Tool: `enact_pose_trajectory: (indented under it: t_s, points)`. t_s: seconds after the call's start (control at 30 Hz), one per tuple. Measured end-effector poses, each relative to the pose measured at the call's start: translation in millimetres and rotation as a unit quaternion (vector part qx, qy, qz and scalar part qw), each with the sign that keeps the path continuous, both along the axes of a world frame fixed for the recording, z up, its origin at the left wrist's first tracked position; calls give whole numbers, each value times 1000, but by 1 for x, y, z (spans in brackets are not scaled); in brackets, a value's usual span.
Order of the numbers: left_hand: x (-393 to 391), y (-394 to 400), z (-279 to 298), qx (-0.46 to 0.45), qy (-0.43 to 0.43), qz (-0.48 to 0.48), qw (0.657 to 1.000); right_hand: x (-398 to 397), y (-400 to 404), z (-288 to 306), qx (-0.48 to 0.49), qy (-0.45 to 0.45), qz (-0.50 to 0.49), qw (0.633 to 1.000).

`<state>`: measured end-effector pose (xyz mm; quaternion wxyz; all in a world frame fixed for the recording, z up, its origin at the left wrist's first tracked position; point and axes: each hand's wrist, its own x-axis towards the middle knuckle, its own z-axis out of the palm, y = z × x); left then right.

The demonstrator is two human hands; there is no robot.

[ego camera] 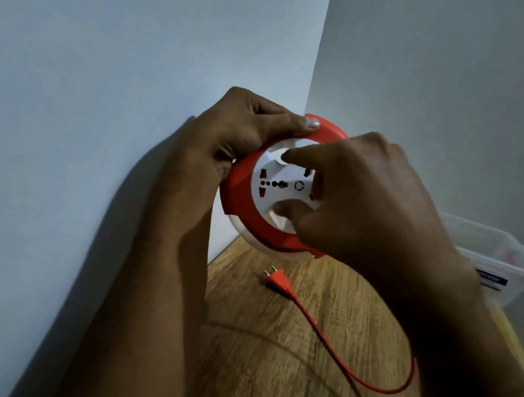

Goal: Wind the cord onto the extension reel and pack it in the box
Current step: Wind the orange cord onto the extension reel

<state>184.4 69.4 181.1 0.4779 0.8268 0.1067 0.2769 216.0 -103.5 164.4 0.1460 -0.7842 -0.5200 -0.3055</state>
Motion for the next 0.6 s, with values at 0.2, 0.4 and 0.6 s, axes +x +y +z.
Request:
enact_pose_trajectory:
  t_s: [0.2, 0.4, 0.6]
  points:
    - [-6, 4, 0, 15, -13, -3, 1000, 9, -11, 9, -129, -101, 84, 983]
    - [-7, 4, 1, 26, 3, -4, 1000, 10, 4, -8, -183, -151, 36, 971]
    - [-6, 5, 1, 33, 7, -19, 999, 21, 12, -20, -135, -167, 32, 976]
